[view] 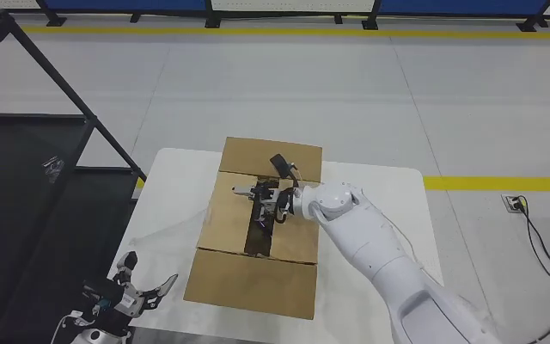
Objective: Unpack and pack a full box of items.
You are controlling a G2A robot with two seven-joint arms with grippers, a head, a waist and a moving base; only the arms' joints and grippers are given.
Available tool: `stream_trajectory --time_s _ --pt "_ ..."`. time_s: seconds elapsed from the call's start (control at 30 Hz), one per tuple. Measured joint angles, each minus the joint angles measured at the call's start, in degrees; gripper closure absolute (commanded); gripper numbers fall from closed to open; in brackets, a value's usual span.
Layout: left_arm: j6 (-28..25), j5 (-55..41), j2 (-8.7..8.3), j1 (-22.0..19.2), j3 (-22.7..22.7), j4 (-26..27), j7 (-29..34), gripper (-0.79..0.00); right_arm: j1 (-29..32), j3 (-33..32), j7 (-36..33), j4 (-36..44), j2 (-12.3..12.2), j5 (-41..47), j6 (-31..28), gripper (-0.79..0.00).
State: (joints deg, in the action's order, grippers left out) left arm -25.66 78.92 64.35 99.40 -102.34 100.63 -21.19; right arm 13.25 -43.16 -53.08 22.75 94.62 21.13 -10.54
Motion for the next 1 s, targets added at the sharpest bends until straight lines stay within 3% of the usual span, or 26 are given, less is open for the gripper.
stream_trajectory --time_s 0.5,0.83,1.0 --pt "-0.64 0.39 0.01 0.88 0.62 3.25 -0.10 -0.785 -1.24 -4.80 -6.27 -2.52 1.59 9.70 -5.16 -0.785" --pt "1.64 -0.53 0.25 -3.21 3.31 4.62 3.26 -0.785 -2.24 -4.46 -0.63 -1.04 4.26 10.29 -7.20 -0.785" --pt "2.88 -1.17 0.44 -6.72 5.52 3.44 5.07 -0.785 -2.79 -3.12 5.70 -0.66 6.29 8.65 -8.91 -0.785"
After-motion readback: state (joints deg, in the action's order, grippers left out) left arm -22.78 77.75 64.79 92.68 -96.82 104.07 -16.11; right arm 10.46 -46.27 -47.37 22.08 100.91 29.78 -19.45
